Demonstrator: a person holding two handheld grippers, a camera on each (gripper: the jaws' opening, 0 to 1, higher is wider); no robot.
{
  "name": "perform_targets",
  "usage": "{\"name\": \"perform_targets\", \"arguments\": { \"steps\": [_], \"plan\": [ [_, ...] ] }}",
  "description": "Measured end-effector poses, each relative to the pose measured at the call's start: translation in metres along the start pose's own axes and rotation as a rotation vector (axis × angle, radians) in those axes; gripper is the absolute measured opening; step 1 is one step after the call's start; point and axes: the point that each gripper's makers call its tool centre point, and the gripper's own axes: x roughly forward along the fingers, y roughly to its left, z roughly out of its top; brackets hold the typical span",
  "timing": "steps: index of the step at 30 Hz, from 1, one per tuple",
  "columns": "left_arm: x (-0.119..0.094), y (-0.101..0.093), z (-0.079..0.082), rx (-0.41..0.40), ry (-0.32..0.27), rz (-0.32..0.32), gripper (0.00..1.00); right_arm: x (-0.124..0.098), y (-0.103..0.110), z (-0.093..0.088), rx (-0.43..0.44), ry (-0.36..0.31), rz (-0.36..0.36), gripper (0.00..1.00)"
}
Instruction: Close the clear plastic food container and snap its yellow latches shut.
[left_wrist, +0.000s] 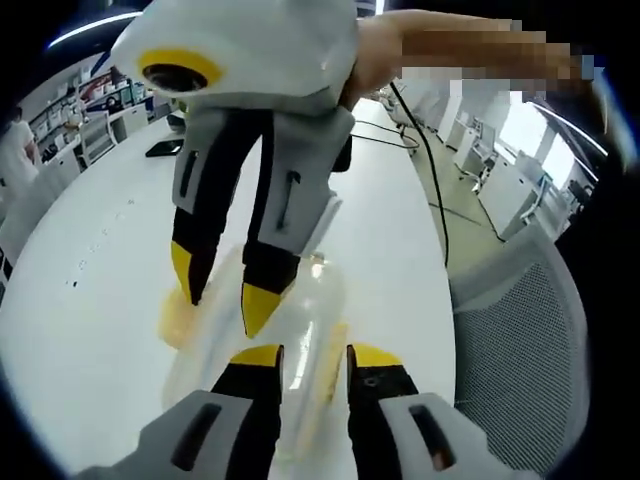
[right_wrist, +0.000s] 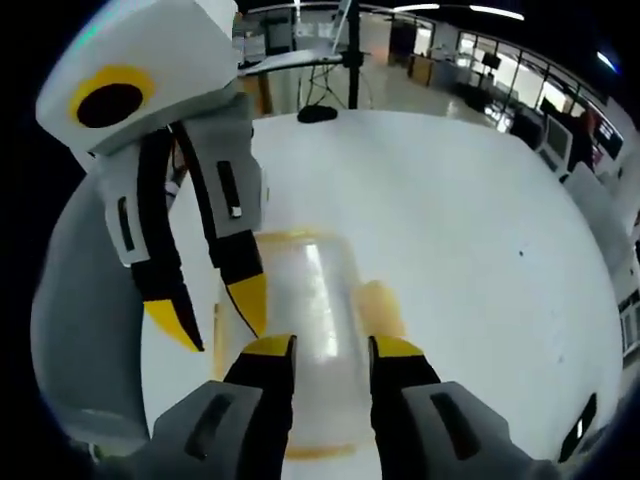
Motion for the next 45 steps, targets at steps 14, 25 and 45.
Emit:
{"name": "perform_targets", "arguments": {
  "steps": [14,25,45],
  "plan": [
    [0.005,-0.011,-0.005,0.085,-0.011,0.017,0.28,0.009,-0.005,0.002,0.008,0.029,0.054,0.36],
    [0.009,-0.012,-0.006,0.267,-0.01,0.061,0.28,0.011,-0.003,0.001,0.02,0.059,0.108,0.37],
    [0.013,-0.004,-0.005,0.405,0.017,0.151,0.22,0.016,-0.003,0.0,0.043,0.128,0.198,0.38]
  ]
}}
